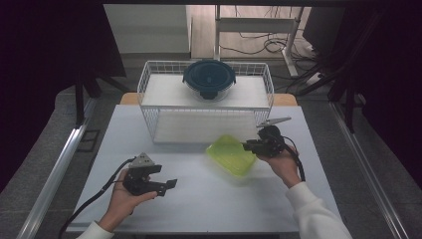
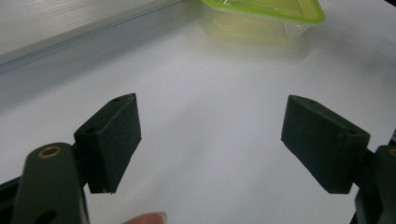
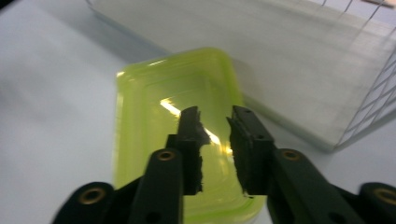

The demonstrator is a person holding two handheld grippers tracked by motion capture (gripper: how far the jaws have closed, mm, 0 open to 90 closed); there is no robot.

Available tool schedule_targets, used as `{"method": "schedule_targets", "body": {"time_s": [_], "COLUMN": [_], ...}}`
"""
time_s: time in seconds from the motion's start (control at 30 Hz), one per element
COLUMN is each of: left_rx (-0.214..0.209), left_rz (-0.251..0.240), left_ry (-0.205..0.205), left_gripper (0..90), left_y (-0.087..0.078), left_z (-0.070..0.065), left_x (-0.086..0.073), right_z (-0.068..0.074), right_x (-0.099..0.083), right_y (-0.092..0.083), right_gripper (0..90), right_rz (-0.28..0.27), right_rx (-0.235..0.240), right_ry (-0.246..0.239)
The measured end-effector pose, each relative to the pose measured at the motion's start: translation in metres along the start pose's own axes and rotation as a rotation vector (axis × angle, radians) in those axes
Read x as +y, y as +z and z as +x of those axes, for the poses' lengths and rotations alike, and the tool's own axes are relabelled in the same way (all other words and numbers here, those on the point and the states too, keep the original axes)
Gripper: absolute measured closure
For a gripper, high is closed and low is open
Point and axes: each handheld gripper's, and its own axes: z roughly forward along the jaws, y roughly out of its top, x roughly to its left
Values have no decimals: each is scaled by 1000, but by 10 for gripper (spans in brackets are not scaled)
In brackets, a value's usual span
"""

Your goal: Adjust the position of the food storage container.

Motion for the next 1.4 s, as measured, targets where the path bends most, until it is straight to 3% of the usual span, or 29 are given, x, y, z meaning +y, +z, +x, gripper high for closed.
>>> {"method": "schedule_targets", "body": {"time_s": [0.17, 0.37, 0.47, 0.5, 0.7, 1.4], "left_rx": [2, 0, 5, 4, 1, -2], "left_rz": [8, -5, -14, -17, -14, -14], "left_ry": [-6, -11, -12, -14, -14, -12], "left_gripper": [194, 198, 199, 199, 200, 201], "left_y": [1, 0, 0, -1, 0, -1], "left_z": [1, 3, 4, 4, 4, 4], "left_x": [-1, -2, -2, -2, -3, -2], "right_z": [-9, -20, -19, -17, -12, -5], "right_x": [16, 30, 30, 30, 29, 25], "right_y": [20, 42, 49, 50, 57, 83], "right_gripper": [879, 886, 886, 886, 887, 887], "right_rz": [22, 64, 42, 35, 44, 150], "right_rx": [-81, -145, -196, -202, -184, -208], "right_ry": [-74, -119, -189, -187, -187, -306]}}
